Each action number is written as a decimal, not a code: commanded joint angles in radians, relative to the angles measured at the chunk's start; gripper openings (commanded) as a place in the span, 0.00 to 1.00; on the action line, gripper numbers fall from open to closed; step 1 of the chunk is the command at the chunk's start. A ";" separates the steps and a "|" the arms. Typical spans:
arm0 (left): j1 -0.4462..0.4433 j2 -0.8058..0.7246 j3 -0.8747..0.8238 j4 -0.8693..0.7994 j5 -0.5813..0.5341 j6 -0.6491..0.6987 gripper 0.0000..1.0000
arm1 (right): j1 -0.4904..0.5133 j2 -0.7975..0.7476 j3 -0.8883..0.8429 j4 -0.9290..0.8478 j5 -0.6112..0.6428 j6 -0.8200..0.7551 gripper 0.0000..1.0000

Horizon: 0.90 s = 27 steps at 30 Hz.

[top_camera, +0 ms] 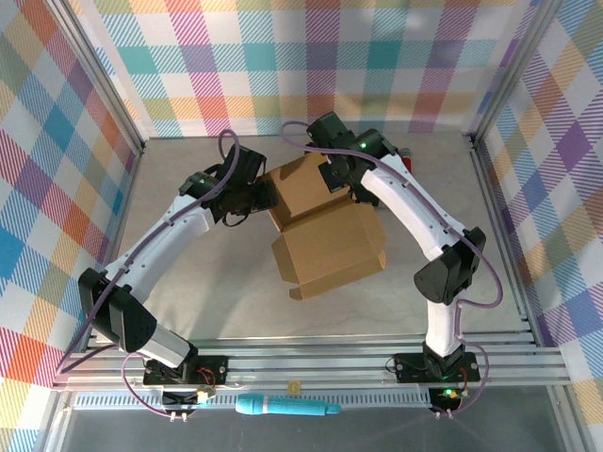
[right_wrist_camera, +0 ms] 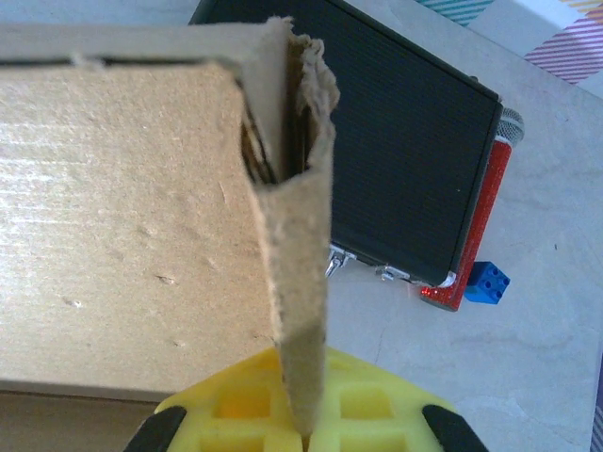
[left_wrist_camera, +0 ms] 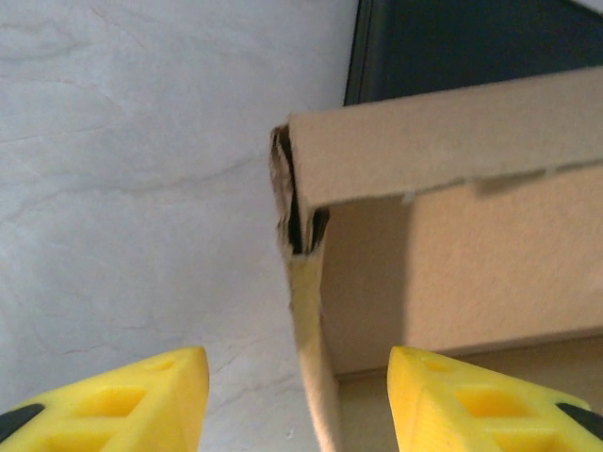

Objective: Fold the paper box

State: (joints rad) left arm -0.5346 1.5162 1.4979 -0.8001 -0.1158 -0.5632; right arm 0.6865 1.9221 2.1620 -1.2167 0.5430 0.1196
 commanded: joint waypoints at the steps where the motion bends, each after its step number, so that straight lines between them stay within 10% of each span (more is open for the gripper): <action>1: -0.004 0.019 -0.017 0.078 -0.019 -0.049 0.50 | -0.005 0.012 0.035 -0.038 -0.016 0.030 0.00; 17: -0.001 0.091 -0.025 0.091 -0.082 -0.062 0.06 | -0.004 -0.011 0.032 -0.046 -0.040 0.064 0.00; 27: -0.001 0.115 0.002 -0.028 -0.151 -0.077 0.00 | 0.000 -0.028 0.033 -0.030 -0.030 0.064 0.00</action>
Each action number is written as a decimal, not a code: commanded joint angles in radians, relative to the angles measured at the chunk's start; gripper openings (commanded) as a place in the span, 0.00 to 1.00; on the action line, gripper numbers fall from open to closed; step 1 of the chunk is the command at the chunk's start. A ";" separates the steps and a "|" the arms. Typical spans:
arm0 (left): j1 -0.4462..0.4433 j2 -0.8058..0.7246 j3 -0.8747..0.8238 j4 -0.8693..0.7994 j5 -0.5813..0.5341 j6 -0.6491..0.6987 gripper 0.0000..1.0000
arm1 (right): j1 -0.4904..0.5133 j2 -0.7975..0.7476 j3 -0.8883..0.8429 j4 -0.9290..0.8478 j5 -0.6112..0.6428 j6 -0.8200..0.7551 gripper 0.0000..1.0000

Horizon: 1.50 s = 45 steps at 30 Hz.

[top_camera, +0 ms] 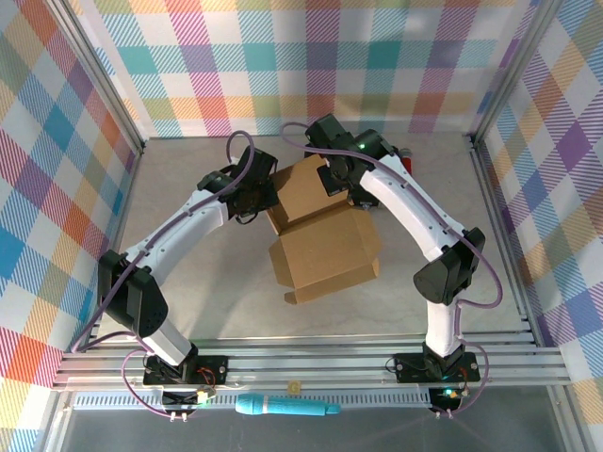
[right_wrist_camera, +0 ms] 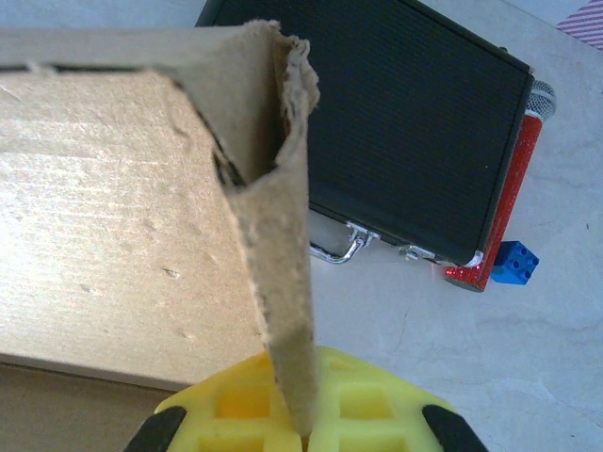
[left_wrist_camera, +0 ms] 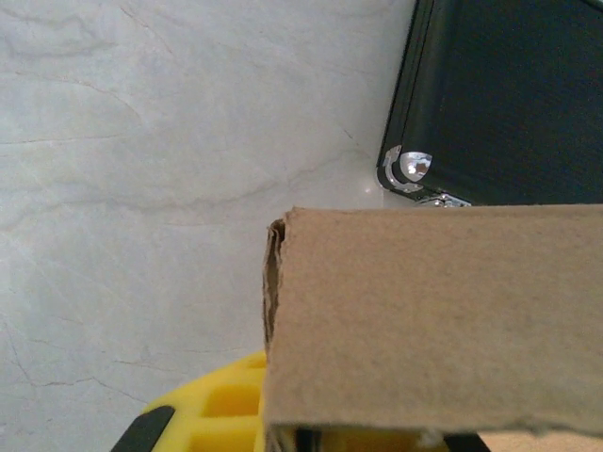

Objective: Fold the paper box

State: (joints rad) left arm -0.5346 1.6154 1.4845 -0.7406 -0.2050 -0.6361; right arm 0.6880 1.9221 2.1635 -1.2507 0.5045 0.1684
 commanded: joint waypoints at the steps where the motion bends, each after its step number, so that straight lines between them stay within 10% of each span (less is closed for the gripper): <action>1: -0.002 0.013 0.017 -0.086 -0.060 -0.004 0.00 | -0.001 -0.026 0.030 0.003 0.009 0.015 0.00; 4: -0.004 0.005 0.042 -0.087 -0.034 -0.004 0.00 | 0.001 -0.026 0.016 0.014 0.007 0.006 0.00; 7: -0.010 -0.004 0.100 -0.114 0.008 -0.003 0.34 | 0.002 -0.030 -0.014 0.036 0.013 -0.024 0.00; 11: -0.036 -0.032 0.184 -0.169 0.066 0.030 0.49 | -0.001 -0.037 -0.048 0.082 0.028 -0.096 0.00; 22: -0.056 -0.157 0.237 -0.264 0.048 0.289 0.54 | -0.007 -0.008 -0.025 0.096 0.000 -0.138 0.00; 45: -0.132 0.062 0.277 0.032 0.029 0.896 0.53 | -0.007 -0.053 -0.104 0.141 -0.142 -0.193 0.00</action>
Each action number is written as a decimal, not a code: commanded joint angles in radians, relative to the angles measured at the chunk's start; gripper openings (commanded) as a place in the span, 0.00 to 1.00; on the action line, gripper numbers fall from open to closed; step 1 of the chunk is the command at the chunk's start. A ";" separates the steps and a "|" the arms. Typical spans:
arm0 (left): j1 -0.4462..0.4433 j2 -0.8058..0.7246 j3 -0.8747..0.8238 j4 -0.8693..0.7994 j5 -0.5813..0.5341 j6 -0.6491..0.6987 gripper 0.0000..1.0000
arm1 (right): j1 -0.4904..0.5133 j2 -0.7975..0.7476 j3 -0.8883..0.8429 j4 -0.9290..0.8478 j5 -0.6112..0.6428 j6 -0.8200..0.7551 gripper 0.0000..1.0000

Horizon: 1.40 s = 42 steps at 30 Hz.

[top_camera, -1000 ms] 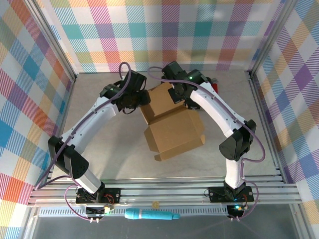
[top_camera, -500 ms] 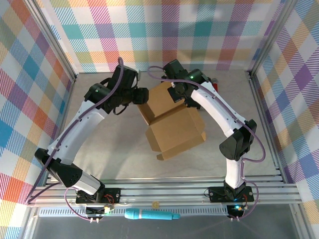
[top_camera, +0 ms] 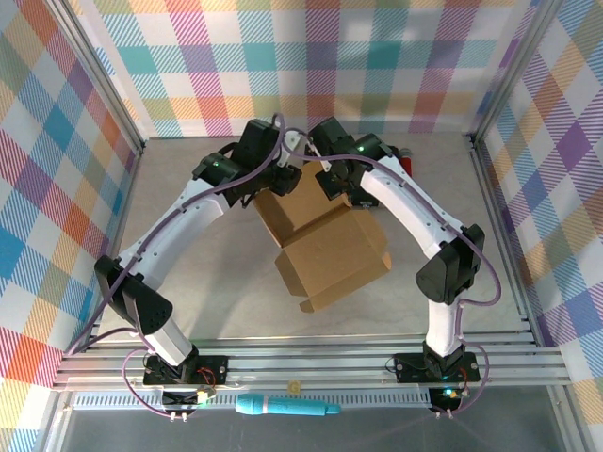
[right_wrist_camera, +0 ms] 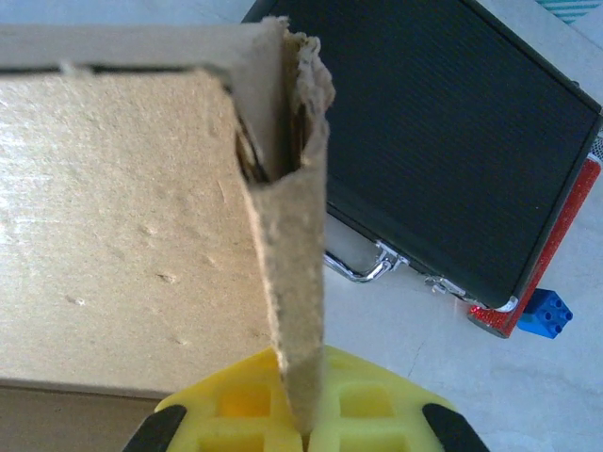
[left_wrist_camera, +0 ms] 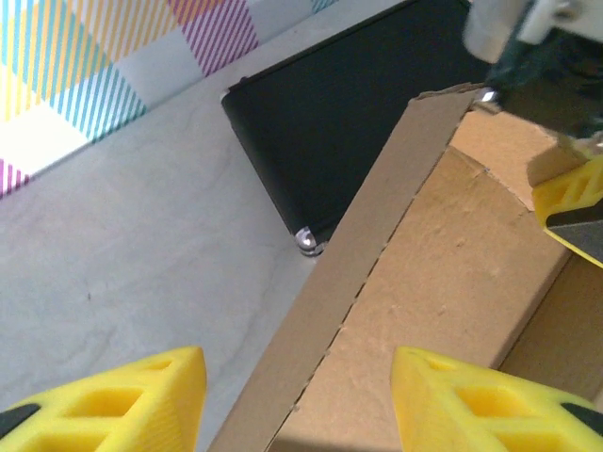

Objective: Fold the paper box

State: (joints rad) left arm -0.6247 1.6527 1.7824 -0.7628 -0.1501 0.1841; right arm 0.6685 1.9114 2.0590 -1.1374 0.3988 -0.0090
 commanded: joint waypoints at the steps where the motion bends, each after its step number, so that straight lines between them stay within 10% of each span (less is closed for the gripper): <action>1: -0.044 0.028 -0.028 0.061 -0.032 0.075 0.53 | 0.012 -0.043 0.000 0.027 -0.040 -0.015 0.00; 7: -0.047 0.012 -0.051 0.067 -0.130 -0.020 0.55 | 0.011 -0.041 -0.004 0.026 -0.044 -0.006 0.00; 15: -0.009 -0.075 0.004 -0.237 -0.137 -0.466 0.62 | -0.010 -0.040 0.013 0.003 0.016 0.018 0.00; 22: -0.001 -0.233 -0.273 -0.229 0.051 -0.805 0.61 | -0.015 -0.034 0.033 -0.008 0.009 0.029 0.00; 32: -0.001 -0.163 -0.359 -0.112 0.005 -0.881 0.56 | -0.016 -0.036 0.045 -0.019 -0.016 0.040 0.00; 42: 0.008 -0.089 -0.397 -0.036 -0.022 -0.929 0.07 | -0.015 -0.044 0.052 -0.031 -0.044 0.058 0.00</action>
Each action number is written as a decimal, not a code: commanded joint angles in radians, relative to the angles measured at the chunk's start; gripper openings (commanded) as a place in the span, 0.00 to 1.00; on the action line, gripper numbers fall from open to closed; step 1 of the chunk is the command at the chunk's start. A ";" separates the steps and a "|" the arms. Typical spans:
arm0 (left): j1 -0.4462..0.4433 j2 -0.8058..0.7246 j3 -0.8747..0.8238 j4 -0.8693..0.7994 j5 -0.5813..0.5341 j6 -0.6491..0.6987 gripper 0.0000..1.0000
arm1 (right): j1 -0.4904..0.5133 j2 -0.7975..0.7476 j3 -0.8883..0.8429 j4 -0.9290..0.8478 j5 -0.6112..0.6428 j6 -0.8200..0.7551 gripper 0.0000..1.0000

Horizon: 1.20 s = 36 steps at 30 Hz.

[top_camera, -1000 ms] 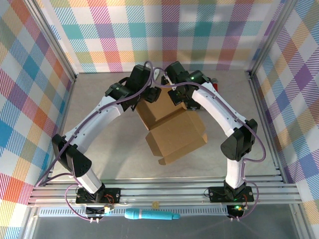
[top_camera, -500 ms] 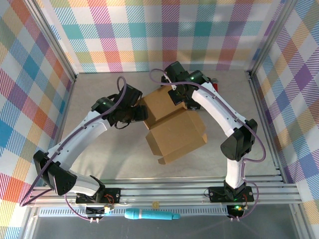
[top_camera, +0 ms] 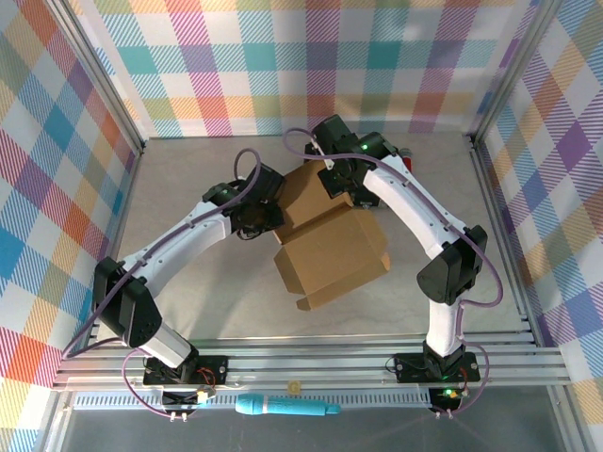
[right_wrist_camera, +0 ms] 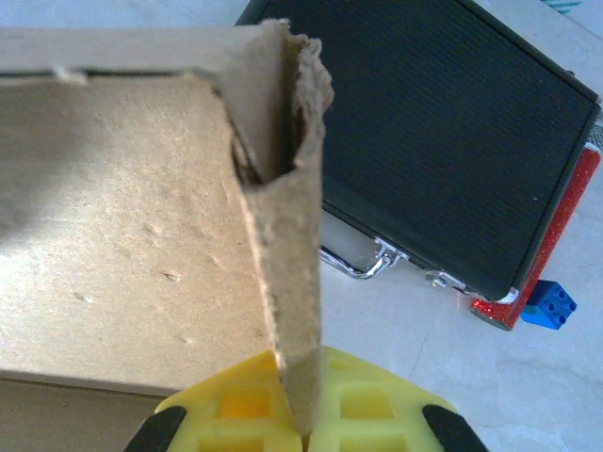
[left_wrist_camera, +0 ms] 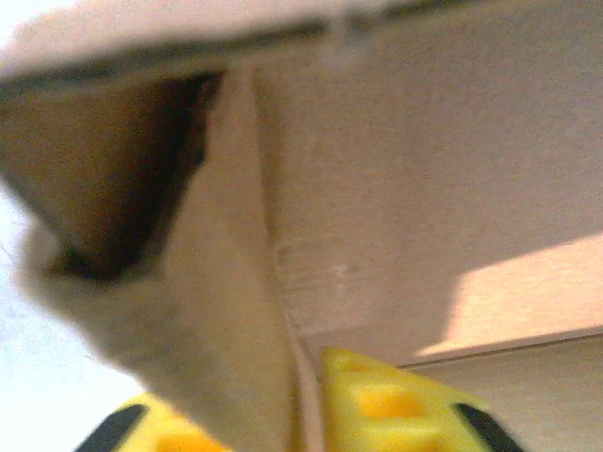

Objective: Fold the paper box

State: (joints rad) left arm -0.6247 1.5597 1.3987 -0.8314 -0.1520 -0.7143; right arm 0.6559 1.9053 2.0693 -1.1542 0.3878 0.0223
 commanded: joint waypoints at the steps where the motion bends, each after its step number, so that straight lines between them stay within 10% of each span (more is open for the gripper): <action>1: 0.010 0.006 -0.014 0.037 -0.019 -0.033 0.00 | -0.001 -0.037 0.047 -0.018 -0.038 0.032 0.00; 5: 0.015 0.016 0.010 0.024 -0.023 -0.068 0.00 | -0.001 -0.025 0.106 -0.057 -0.055 0.061 0.05; 10: 0.043 -0.012 0.004 0.035 -0.011 -0.163 0.00 | -0.002 -0.037 0.224 -0.107 -0.055 0.131 0.59; 14: 0.121 -0.094 -0.097 0.115 0.039 -0.323 0.00 | -0.019 -0.105 0.245 -0.120 -0.070 0.270 0.72; 25: 0.259 -0.272 -0.325 0.293 0.105 -0.752 0.00 | -0.137 -0.471 -0.472 0.379 -0.602 0.600 0.72; 36: 0.281 -0.277 -0.323 0.298 0.133 -0.809 0.00 | -0.165 -0.380 -0.595 0.467 -0.754 0.597 0.63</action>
State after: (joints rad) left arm -0.3561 1.3071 1.0821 -0.5625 -0.0380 -1.4914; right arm 0.5018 1.5501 1.4796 -0.7692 -0.2951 0.6022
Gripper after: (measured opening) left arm 0.048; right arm 0.630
